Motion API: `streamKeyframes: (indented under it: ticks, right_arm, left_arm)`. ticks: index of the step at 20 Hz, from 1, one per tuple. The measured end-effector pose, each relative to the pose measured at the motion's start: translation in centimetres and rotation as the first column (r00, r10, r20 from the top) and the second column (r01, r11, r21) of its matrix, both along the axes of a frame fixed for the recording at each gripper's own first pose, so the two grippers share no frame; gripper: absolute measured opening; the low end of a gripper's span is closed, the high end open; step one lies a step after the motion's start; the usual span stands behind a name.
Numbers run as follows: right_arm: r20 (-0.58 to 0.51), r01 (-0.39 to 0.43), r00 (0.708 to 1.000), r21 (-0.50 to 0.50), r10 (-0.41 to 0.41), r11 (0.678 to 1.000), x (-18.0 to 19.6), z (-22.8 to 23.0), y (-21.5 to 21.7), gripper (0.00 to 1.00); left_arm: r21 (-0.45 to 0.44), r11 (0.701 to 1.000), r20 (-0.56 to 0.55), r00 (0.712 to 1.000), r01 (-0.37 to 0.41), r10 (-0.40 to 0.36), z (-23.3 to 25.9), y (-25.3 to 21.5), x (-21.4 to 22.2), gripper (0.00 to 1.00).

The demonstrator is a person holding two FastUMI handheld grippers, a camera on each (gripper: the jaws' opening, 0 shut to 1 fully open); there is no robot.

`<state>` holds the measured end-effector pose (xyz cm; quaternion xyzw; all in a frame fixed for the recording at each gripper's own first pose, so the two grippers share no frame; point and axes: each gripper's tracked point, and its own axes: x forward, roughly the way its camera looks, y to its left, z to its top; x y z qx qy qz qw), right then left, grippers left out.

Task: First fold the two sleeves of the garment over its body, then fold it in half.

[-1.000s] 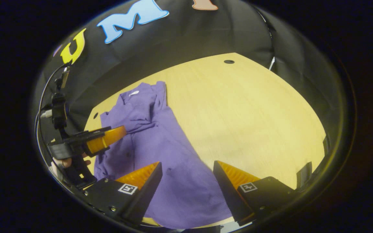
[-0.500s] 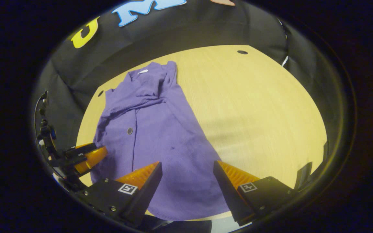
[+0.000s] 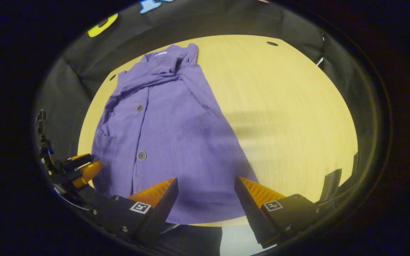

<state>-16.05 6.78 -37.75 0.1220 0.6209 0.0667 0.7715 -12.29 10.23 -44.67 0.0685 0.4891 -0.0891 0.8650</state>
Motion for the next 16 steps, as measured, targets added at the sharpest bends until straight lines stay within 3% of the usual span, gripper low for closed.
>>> streamKeyframes:
  ticks: [6, 8, 16]
  right_arm:
    - [-0.094, -0.126, 0.988, -0.068, 0.119, 0.990, -4.3, -0.7, -0.9, 0.95]
    - [-0.118, -0.161, 0.982, -0.093, 0.149, 0.983, -5.2, -1.0, -1.2, 0.98]
    - [-0.180, -0.232, 0.962, -0.130, 0.207, 0.964, -6.4, -2.3, -0.7, 0.98]
  left_arm:
    - [0.045, 0.998, -0.075, 0.996, -0.047, 0.050, -0.7, 1.9, -3.3, 0.95]
    - [0.055, 0.997, -0.105, 0.992, -0.059, 0.065, -1.2, 2.2, -4.1, 0.95]
    - [0.122, 0.992, -0.197, 0.979, -0.025, 0.049, -3.1, 2.1, -5.6, 0.95]
